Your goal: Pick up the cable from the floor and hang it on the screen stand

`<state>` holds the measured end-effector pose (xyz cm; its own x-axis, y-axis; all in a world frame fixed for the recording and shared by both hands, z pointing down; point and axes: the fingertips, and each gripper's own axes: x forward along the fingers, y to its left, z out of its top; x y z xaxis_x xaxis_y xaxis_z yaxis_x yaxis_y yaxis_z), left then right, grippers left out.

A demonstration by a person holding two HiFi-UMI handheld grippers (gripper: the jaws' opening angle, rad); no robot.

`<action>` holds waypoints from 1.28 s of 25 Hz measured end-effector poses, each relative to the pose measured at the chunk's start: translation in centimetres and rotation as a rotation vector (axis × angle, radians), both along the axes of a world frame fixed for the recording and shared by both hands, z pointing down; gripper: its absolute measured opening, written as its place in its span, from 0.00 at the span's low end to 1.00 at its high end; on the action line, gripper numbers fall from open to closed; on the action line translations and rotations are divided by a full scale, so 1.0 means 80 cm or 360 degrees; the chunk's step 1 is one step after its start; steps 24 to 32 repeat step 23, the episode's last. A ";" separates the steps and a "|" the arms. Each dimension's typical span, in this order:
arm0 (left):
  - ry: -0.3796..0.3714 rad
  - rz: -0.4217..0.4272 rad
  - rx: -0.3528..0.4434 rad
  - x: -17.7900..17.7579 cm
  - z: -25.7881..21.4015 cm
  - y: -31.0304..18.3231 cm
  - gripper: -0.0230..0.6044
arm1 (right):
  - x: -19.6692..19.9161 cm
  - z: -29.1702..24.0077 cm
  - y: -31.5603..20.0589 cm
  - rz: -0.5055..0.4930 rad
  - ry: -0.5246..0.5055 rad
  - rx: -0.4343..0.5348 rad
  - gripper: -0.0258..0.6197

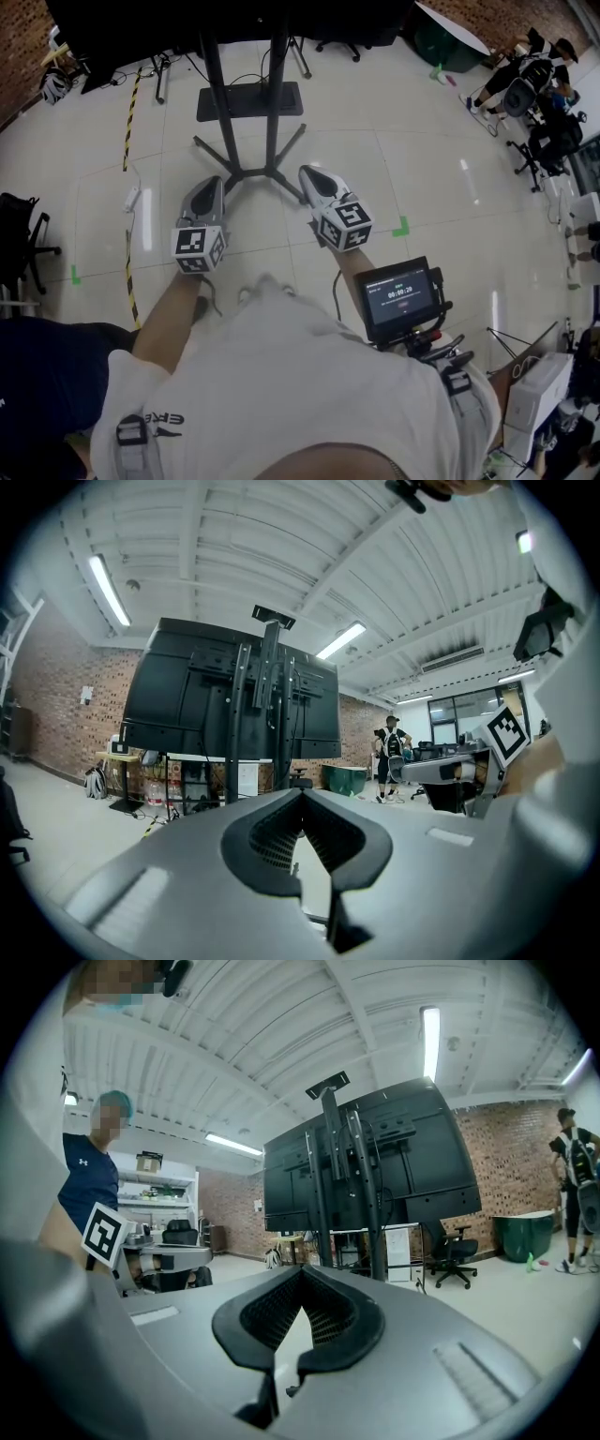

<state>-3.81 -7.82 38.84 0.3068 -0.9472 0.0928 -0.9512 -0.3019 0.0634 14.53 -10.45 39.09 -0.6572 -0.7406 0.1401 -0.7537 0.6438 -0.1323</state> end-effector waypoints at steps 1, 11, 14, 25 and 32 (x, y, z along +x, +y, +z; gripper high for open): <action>-0.0002 0.0002 -0.0002 0.000 -0.001 0.000 0.04 | -0.001 -0.001 0.000 -0.0002 0.0001 -0.0002 0.06; 0.0009 -0.0019 0.0001 -0.002 -0.006 -0.002 0.04 | -0.008 -0.008 0.000 -0.0029 0.0001 0.0012 0.06; 0.0012 -0.0019 -0.0003 -0.001 -0.004 -0.001 0.04 | -0.009 -0.008 0.001 -0.0033 0.0000 0.0014 0.06; 0.0001 -0.0009 0.0007 -0.002 -0.001 -0.005 0.04 | -0.013 -0.010 -0.001 -0.0054 0.0014 0.0040 0.06; 0.0001 -0.0009 0.0007 -0.002 -0.001 -0.005 0.04 | -0.013 -0.010 -0.001 -0.0054 0.0014 0.0040 0.06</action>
